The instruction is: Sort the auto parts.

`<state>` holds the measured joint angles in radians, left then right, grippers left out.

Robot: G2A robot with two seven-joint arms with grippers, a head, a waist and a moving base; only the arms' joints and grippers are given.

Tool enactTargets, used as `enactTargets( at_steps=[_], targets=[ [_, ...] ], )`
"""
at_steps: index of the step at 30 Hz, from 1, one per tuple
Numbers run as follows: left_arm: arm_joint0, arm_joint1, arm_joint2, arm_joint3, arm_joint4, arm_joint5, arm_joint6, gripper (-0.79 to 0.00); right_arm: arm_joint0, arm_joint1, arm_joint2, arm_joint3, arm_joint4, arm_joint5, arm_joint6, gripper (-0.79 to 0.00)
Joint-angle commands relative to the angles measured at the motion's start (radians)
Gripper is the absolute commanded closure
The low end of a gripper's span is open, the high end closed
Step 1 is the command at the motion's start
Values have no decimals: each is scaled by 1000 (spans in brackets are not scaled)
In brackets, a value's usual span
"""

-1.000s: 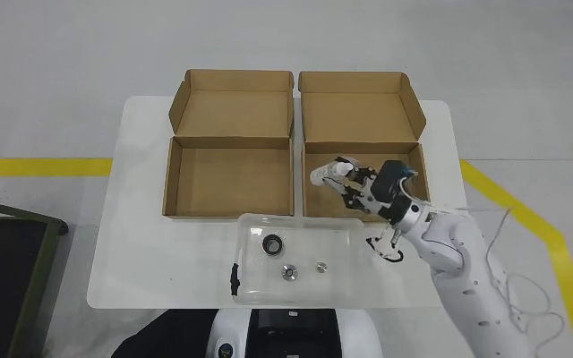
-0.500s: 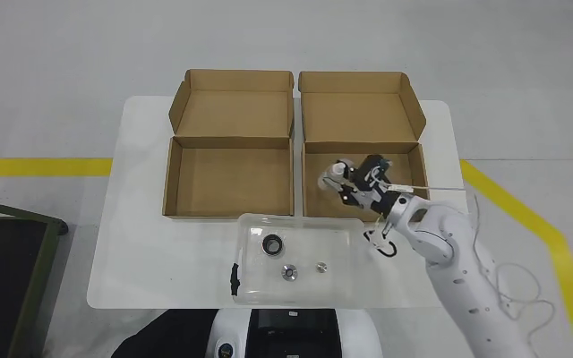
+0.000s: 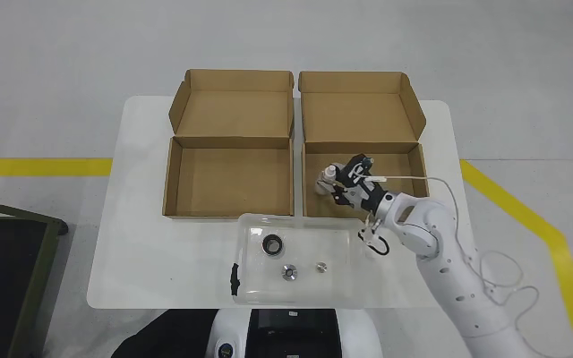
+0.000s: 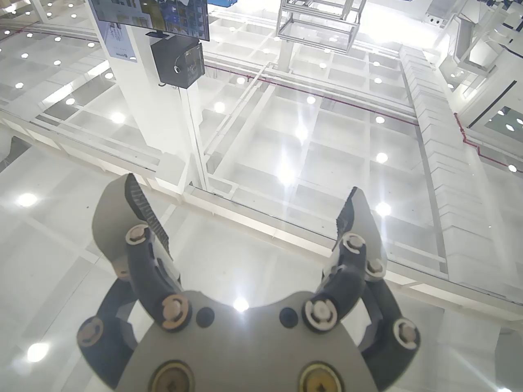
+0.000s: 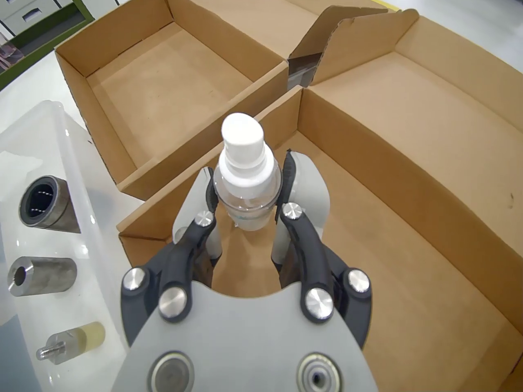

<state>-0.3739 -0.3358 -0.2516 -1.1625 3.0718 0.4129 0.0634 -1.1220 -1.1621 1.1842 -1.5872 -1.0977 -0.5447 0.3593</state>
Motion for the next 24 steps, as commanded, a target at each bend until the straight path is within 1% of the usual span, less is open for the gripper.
enactTargets(
  at_steps=[1,7,11,12,14,17,18,24],
  targets=[
    [0,0,0,0,0,0,0,-785,1,0,-3,7,-4,1,2,-191],
    [0,0,0,0,0,0,0,-785,4,-1,-12,20,-8,4,-1,-332],
    [0,0,0,0,0,0,0,-785,0,0,-13,17,-19,15,-6,-406],
    [0,0,0,0,0,0,0,-785,-2,0,-14,16,-21,16,-6,-462],
    [0,0,0,0,0,0,0,-785,-5,0,-14,14,-22,15,-10,-542],
    [0,0,0,0,0,0,0,-785,-11,2,-7,-11,-23,17,-18,-773],
    [0,0,0,0,0,0,0,-785,-15,3,-3,-26,-27,16,-19,-785],
    [0,0,0,0,0,0,0,-785,-52,15,46,-167,-35,-1,4,-785]
  ],
)
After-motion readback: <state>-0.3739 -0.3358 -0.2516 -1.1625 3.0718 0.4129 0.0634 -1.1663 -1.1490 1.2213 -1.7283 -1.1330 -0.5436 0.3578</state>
